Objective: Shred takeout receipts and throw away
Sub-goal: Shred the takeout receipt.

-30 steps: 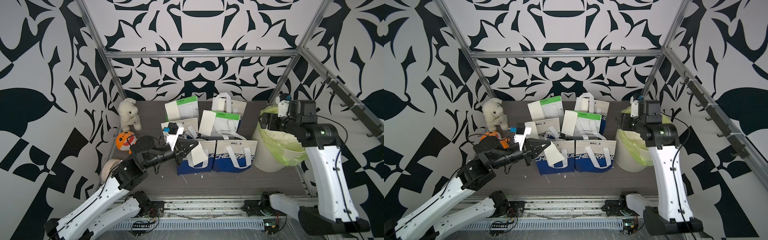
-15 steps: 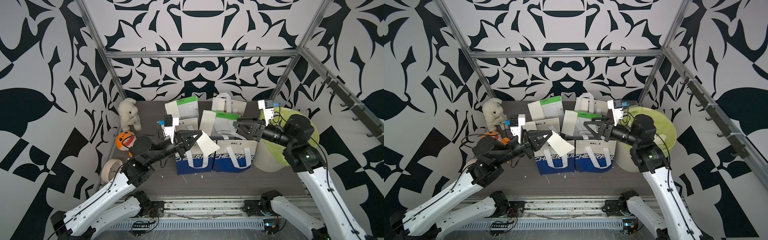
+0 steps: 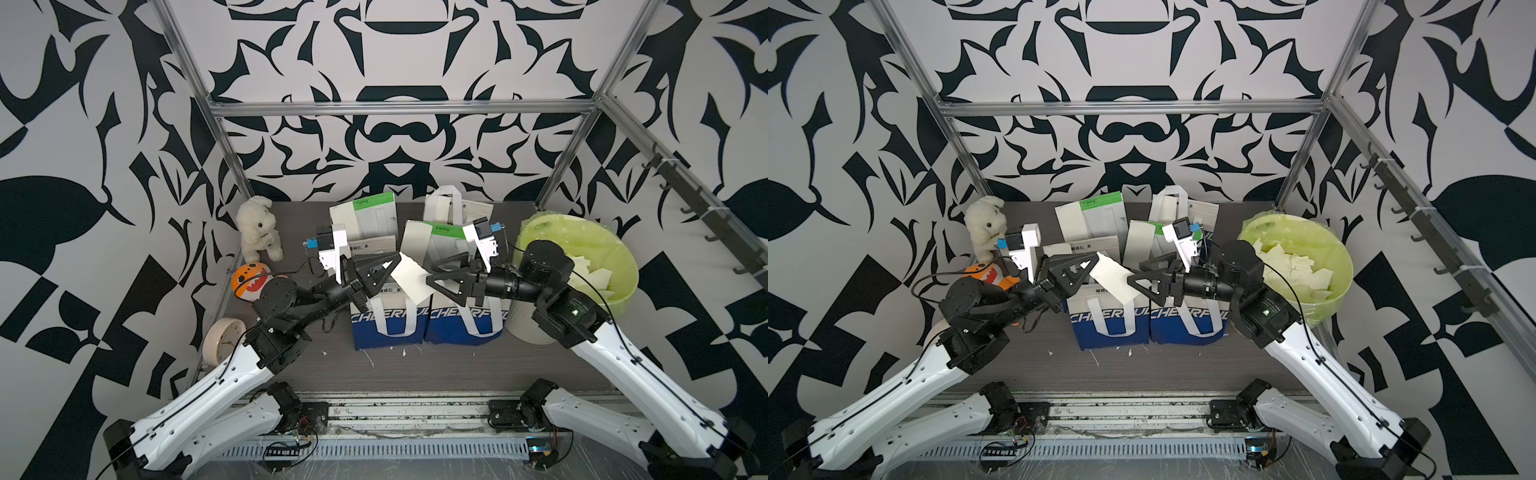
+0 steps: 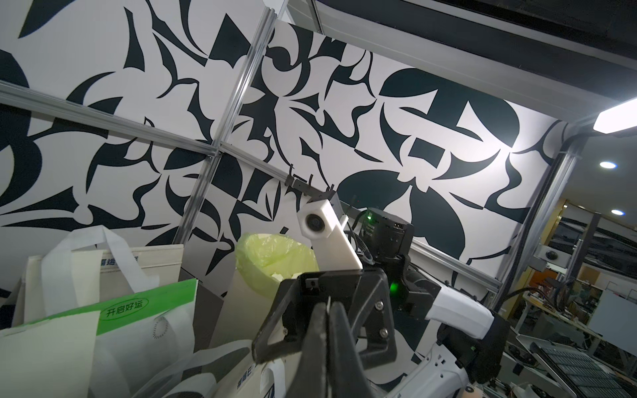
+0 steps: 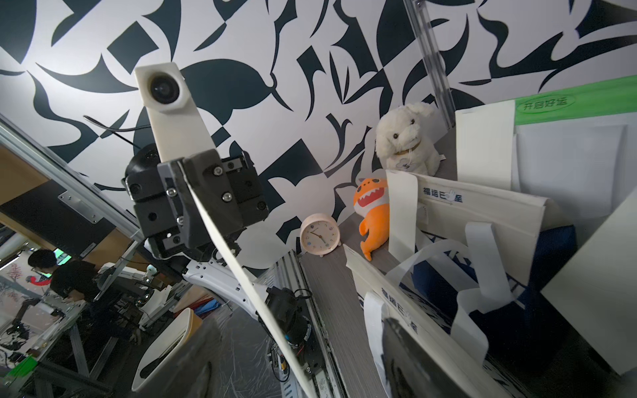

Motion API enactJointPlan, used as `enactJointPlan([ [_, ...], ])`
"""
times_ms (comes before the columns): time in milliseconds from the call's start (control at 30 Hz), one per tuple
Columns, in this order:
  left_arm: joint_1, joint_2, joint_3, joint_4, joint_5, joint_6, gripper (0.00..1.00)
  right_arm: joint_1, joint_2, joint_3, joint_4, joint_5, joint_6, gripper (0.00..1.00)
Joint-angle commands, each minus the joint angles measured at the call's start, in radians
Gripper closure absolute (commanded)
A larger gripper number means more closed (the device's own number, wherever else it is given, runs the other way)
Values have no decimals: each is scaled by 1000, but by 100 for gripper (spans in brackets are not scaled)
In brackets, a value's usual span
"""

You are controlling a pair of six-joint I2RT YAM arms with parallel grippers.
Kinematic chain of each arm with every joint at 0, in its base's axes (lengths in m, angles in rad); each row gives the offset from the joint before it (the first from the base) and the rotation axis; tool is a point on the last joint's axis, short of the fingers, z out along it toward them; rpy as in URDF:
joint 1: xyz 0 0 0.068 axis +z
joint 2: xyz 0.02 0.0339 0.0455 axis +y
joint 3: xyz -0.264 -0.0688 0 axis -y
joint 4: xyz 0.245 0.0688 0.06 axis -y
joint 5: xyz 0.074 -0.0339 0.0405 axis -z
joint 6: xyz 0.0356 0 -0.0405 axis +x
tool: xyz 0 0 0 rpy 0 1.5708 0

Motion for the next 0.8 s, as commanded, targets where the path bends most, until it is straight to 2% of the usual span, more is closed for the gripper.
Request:
enactJointPlan([
  [0,-3,-1,-20,67,-19,-13,100,32,-2,-8,120,28,10,35],
  [100,-4,4,-19,65,-19,-13,100,45,2,-17,159,41,34,54],
  [200,-3,3,-20,52,-25,-13,100,47,15,-10,166,46,64,100],
  [300,-4,-7,-19,10,-44,-2,100,49,18,-7,166,46,83,100],
  [333,-3,-12,-15,-19,-53,9,90,50,14,-7,156,56,82,100],
  [367,-4,-18,-3,-76,-66,27,63,50,9,-2,132,72,74,100],
  [433,-3,-30,46,-243,-85,104,26,50,7,40,7,111,19,100],
  [467,-3,-35,83,-358,-96,170,0,50,10,69,-70,125,-22,100],
  [567,-3,-37,203,-672,-132,391,1,50,32,167,-310,164,-157,100],
  [667,-3,-11,329,-934,-32,602,1,50,55,249,-518,196,-292,100],
  [767,-3,65,480,-1173,60,757,1,50,77,313,-666,213,-393,100],
])
